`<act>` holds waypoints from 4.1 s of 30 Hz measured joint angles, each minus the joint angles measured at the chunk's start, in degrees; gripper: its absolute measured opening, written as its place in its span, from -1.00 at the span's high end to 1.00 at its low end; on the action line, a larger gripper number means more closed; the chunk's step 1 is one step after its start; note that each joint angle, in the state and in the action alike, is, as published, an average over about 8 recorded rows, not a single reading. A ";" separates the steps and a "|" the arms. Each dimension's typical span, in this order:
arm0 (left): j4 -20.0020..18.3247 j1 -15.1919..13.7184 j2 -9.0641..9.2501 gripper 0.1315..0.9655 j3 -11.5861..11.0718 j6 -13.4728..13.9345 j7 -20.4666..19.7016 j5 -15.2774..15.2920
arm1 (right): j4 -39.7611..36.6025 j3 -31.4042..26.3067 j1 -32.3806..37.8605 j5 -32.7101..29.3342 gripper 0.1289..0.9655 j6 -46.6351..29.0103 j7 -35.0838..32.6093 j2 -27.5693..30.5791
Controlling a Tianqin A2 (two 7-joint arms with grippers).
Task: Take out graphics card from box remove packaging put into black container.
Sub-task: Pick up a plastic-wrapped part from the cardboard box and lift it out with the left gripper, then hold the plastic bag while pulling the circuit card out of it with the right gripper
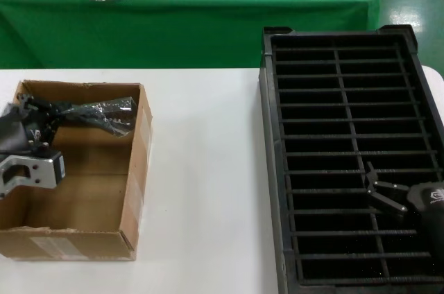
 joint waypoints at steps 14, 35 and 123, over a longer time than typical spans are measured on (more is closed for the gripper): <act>-20.81 9.10 -2.12 0.98 -11.07 6.72 -8.17 3.88 | 0.00 0.00 0.00 0.00 -1.00 0.00 0.00 0.00; -30.47 15.18 -1.81 0.98 -5.48 10.20 -10.12 -6.19 | 0.00 0.00 0.00 0.00 -1.00 0.00 0.00 0.00; -30.40 15.94 -0.79 0.98 -4.18 9.83 -10.82 -8.27 | 11.37 -13.27 9.66 -1.64 0.90 -30.18 -5.13 15.13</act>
